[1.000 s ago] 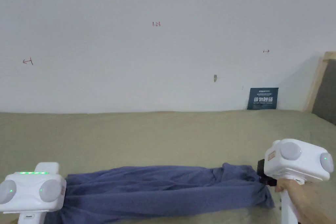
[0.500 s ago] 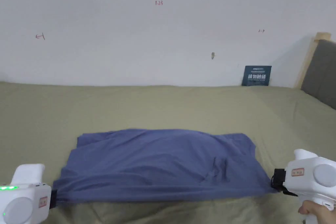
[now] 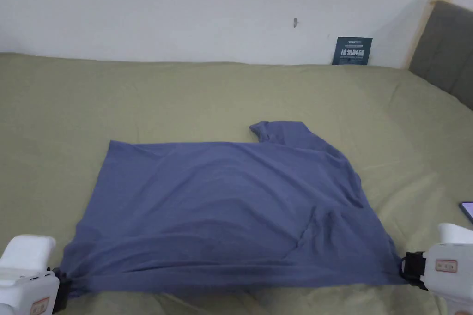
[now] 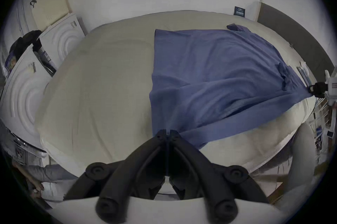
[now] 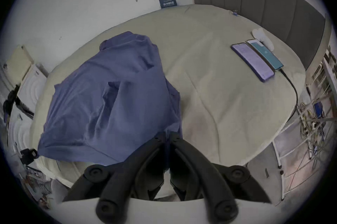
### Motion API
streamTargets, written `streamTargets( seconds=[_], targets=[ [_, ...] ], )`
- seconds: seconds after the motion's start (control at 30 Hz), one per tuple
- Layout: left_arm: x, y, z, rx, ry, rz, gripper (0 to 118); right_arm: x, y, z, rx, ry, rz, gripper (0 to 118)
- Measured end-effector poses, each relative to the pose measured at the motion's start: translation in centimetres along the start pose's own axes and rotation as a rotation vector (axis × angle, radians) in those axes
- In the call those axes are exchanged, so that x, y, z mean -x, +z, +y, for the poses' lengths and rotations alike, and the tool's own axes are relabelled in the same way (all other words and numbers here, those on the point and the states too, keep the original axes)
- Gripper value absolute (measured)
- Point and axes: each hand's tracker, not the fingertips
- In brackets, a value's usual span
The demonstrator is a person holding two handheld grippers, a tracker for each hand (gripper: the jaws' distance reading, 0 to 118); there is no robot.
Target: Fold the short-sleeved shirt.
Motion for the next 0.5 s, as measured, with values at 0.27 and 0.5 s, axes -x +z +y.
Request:
streamTargets(
  seconds=[0.27, 0.5],
  targets=[
    [0.4, 1.8, 0.1, -0.050, 0.039, -0.081, 87, -0.3, 0.4, 0.0, -0.068, -0.035, -0.032, 99],
    [-1.1, 5.9, -0.2, -0.055, 0.098, -0.178, 9, 1.2, 4.3, -0.7, -0.146, 0.027, 0.003, 0]
  ],
)
